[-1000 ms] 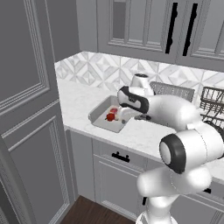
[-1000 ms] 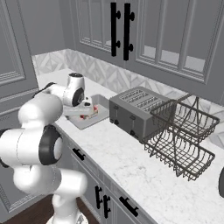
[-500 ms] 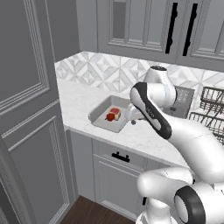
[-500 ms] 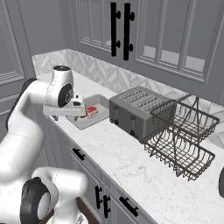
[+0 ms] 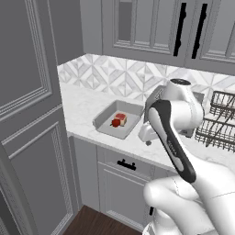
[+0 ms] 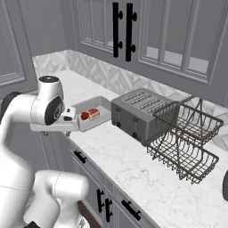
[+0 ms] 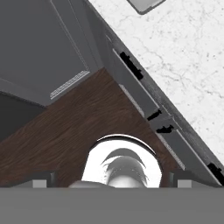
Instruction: Place one bell pepper and one steak in each tupperware on the nearby counter, to pack two identical lunches.
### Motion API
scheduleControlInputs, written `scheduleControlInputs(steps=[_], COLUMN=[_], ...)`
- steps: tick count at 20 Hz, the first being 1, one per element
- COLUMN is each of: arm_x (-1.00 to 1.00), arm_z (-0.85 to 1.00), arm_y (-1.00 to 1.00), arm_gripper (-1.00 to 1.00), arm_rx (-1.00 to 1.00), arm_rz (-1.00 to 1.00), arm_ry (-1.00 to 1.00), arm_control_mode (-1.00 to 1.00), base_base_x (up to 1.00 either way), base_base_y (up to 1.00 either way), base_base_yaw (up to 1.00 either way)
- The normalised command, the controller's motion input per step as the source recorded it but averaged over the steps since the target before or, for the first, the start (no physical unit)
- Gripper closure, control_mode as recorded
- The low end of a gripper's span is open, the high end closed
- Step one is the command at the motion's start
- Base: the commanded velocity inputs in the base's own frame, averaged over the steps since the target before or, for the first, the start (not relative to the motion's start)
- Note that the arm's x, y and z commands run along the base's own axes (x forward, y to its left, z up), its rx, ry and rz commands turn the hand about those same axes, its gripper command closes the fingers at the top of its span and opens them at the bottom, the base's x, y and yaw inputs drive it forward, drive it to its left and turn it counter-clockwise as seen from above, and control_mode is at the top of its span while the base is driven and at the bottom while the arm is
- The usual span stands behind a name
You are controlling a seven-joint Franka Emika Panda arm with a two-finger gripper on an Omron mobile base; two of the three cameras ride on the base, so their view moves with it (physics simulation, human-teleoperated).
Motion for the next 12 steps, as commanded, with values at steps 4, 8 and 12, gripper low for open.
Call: scheduleControlInputs(steps=[4, 8, 12], arm_x=[0.0, 0.0, 0.0], arm_z=[0.0, 0.0, 0.0], arm_y=[0.0, 0.0, 0.0], arm_gripper=[-1.0, -1.0, -1.0], arm_rx=[0.0, 0.0, 0.0], arm_rz=[0.0, 0.0, 0.0], arm_ry=[0.0, 0.0, 0.0], arm_control_mode=[1.0, 1.0, 1.0], base_base_x=[0.0, -0.68, -1.0], base_base_y=[0.0, -0.05, -0.14], base_base_yaw=[0.0, -0.14, -0.27])
